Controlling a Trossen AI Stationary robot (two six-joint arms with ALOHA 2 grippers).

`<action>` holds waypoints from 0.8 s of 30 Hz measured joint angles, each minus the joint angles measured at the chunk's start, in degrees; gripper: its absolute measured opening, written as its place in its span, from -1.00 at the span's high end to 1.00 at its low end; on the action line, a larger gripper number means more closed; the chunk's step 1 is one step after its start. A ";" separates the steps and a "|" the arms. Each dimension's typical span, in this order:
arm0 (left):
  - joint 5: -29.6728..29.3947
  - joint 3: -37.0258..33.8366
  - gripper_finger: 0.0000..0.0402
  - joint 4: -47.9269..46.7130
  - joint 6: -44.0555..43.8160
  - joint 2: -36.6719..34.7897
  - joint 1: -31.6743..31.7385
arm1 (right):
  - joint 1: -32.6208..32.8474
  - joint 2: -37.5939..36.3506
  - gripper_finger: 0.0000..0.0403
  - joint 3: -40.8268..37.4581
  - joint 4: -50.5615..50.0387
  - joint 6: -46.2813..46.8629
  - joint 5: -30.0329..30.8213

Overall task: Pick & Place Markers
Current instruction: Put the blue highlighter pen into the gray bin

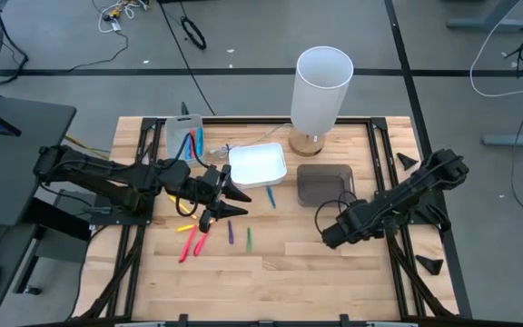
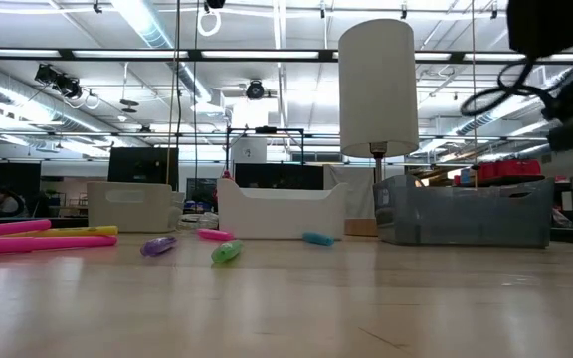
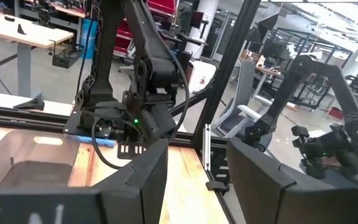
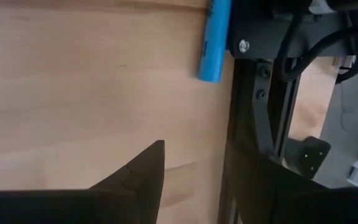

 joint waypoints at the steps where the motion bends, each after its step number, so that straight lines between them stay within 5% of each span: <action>1: -0.01 0.00 0.14 0.03 0.00 0.00 0.01 | 0.17 0.00 0.15 -0.80 0.61 0.05 -0.30; 10: -0.02 0.00 0.14 0.05 0.00 0.00 0.02 | 0.21 -2.19 0.15 -7.53 6.17 2.37 -1.06; 24: -1.77 0.00 0.14 0.09 0.09 0.00 0.17 | 0.21 -15.72 0.15 -19.42 11.15 10.23 1.81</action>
